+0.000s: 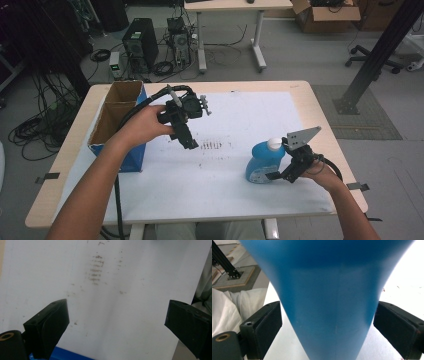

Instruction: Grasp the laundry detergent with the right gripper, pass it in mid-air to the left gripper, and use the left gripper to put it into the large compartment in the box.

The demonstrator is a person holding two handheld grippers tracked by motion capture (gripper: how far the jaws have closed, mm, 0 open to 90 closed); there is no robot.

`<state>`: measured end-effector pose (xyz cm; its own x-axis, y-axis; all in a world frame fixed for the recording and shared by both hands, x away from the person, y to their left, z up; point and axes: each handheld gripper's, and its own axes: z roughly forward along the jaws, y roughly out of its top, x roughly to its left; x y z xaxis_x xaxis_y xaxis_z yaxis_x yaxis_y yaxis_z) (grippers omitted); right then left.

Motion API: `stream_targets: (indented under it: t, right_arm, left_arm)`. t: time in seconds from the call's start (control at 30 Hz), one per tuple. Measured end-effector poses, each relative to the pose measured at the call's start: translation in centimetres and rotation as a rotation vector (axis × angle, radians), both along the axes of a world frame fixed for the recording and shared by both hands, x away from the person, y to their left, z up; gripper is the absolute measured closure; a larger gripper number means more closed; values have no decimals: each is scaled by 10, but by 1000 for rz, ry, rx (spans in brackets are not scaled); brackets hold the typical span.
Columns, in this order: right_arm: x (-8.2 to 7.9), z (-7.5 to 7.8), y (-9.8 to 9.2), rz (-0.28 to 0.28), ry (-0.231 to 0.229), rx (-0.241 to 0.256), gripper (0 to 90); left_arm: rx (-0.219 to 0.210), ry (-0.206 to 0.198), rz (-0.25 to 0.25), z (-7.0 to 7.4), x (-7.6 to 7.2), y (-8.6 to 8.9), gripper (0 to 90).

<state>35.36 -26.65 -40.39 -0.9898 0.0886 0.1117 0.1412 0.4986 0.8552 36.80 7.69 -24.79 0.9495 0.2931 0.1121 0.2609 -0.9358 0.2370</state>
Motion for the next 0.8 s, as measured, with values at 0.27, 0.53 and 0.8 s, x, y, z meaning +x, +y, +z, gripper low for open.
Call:
stream_targets:
  t: [0.27, 0.53, 0.8]
  right_arm:
    - [-1, -1, 4, 8, -5, 14, 122]
    - [-1, -2, 4, 24, -5, 27, 218]
    - [0, -1, 4, 27, -9, 33, 249]
  left_arm:
    - [-1, 0, -1, 0, 0, -1, 57]
    - [-3, -1, -2, -1, 0, -1, 57]
    - [-4, 1, 3, -2, 0, 1, 57]
